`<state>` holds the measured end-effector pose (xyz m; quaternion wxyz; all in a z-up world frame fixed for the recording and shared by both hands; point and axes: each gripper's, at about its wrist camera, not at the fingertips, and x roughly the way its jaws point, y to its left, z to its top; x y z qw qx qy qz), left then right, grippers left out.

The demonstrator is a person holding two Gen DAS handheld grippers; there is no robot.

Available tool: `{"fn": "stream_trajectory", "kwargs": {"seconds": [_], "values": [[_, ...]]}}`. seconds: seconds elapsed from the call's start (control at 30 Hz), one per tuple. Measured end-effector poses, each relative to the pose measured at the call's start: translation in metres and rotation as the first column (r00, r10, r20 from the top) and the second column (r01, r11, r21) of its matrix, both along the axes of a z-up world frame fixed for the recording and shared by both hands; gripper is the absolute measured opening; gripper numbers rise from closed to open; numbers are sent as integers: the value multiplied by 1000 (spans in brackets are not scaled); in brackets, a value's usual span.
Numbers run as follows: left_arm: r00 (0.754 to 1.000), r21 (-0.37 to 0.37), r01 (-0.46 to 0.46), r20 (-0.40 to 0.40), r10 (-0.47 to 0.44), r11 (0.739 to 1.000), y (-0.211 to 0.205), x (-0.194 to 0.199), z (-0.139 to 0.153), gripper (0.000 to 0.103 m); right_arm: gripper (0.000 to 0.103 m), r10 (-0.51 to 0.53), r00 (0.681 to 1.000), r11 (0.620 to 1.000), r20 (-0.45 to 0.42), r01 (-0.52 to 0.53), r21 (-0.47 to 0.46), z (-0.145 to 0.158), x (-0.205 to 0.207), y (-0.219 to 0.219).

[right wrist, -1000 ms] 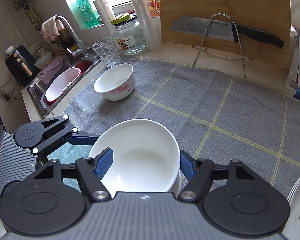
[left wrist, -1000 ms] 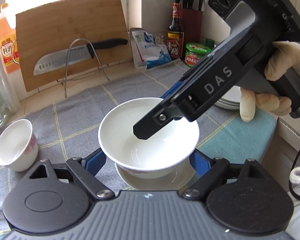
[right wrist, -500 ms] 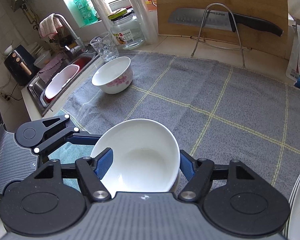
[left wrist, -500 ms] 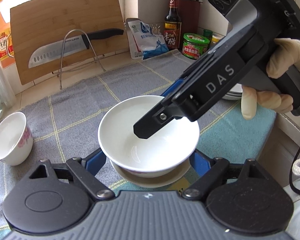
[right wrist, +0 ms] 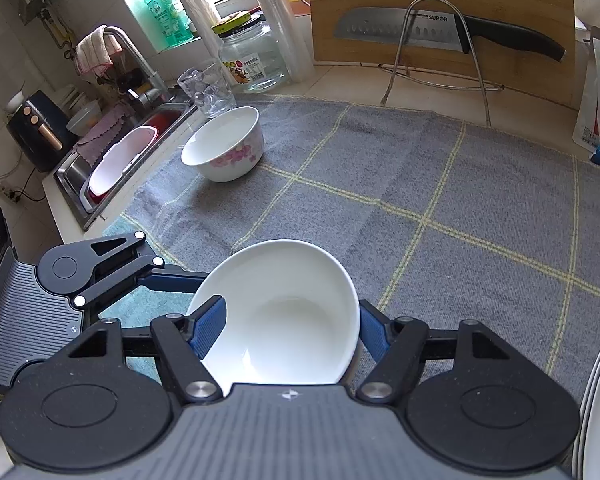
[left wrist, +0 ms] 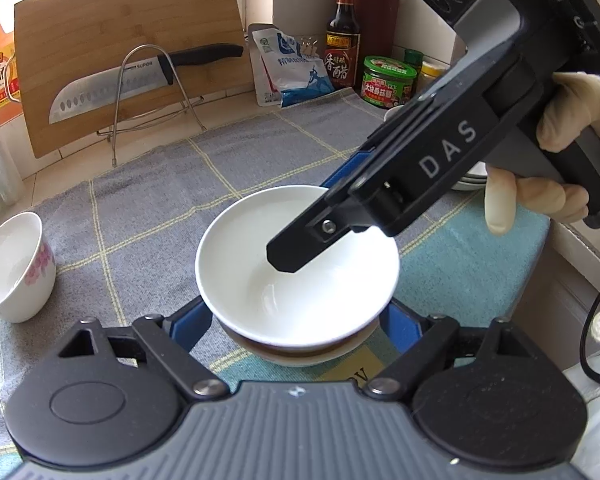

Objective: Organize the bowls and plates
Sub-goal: 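Lower the white bowl into the other bowl with the right tool, then open the right tool to release the white bowl, then move the right tool to the pink-flower bowl on the towel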

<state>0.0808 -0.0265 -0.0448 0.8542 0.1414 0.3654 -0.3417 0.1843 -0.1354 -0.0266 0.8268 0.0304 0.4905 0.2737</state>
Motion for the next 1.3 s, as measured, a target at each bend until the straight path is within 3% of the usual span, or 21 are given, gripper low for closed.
{"fn": "stream_trajectory", "kwargs": {"seconds": [0.2, 0.43, 0.77, 1.17, 1.3], "values": [[1000, 8, 8, -7, -8, 1000, -1, 1, -2, 91, 76, 1, 1000, 1000, 2, -1, 2, -1, 1, 0], [1000, 7, 16, 1, -16, 1000, 1, 1, -2, 99, 88, 17, 1000, 1000, 17, -17, -1, 2, 2, 6], [1000, -9, 12, 0, -12, 1000, 15, -4, -1, 99, 93, 37, 999, 999, 34, -36, -25, 4, 5, 13], [997, -29, -78, 11, 78, 997, 59, -5, 5, 99, 103, 105, 987, 990, 123, -92, -105, 17, 27, 49], [988, -16, -153, 35, 153, 988, 81, 5, 4, 99, 103, 146, 979, 982, 142, -125, -143, 19, 40, 69]]}}
